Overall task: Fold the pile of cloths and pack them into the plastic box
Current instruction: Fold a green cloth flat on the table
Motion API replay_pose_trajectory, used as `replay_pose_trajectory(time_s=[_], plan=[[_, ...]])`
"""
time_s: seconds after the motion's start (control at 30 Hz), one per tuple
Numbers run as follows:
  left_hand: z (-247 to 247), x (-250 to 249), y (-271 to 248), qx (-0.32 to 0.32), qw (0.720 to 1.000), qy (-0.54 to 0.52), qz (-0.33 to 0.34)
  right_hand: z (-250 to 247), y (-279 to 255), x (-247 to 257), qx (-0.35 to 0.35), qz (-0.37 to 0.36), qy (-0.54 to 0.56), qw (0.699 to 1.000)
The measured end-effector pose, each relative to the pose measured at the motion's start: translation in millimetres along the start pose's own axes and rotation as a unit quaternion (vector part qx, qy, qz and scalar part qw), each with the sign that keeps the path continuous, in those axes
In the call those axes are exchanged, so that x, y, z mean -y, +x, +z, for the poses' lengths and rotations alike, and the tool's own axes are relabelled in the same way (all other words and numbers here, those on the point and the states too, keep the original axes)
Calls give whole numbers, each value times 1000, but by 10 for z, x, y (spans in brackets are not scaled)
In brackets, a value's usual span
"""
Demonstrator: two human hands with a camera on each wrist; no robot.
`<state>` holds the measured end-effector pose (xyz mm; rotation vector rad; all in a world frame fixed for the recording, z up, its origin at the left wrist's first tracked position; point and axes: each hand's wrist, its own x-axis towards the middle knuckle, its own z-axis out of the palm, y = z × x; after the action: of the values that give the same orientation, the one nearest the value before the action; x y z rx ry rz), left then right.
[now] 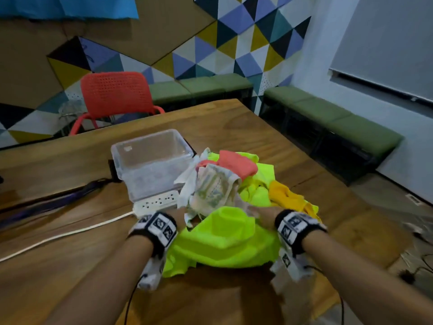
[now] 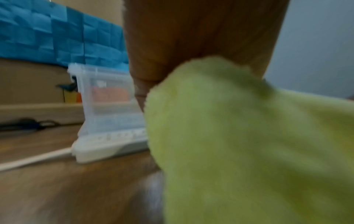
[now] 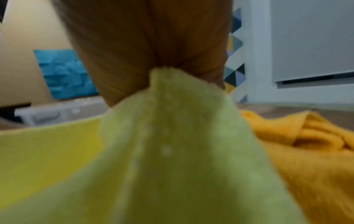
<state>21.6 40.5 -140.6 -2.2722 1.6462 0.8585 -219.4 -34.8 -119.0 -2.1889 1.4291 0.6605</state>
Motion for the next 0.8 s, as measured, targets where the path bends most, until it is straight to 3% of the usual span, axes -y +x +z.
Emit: replay_pose_trajectory(time_s=[0.13, 0.3, 0.37, 0.47, 0.57, 0.7, 0.8], plan=[[252, -21, 130, 87, 995, 52, 17, 136, 271, 100, 62, 3, -59, 996], [374, -26, 372, 97, 990, 93, 50, 77, 614, 158, 49, -14, -101, 994], [279, 8, 472, 65, 993, 89, 44, -35, 732, 140, 26, -4, -90, 996], [119, 26, 540, -48, 996, 77, 8, -122, 889, 19, -10, -6, -93, 996], [51, 15, 528, -108, 991, 74, 40, -55, 928, -72, -45, 9, -50, 998], [83, 27, 397, -57, 985, 117, 110, 109, 763, -83, -146, 2, -86, 985], [130, 64, 269, -9, 986, 119, 117, 228, 565, -83, -113, -51, -178, 976]])
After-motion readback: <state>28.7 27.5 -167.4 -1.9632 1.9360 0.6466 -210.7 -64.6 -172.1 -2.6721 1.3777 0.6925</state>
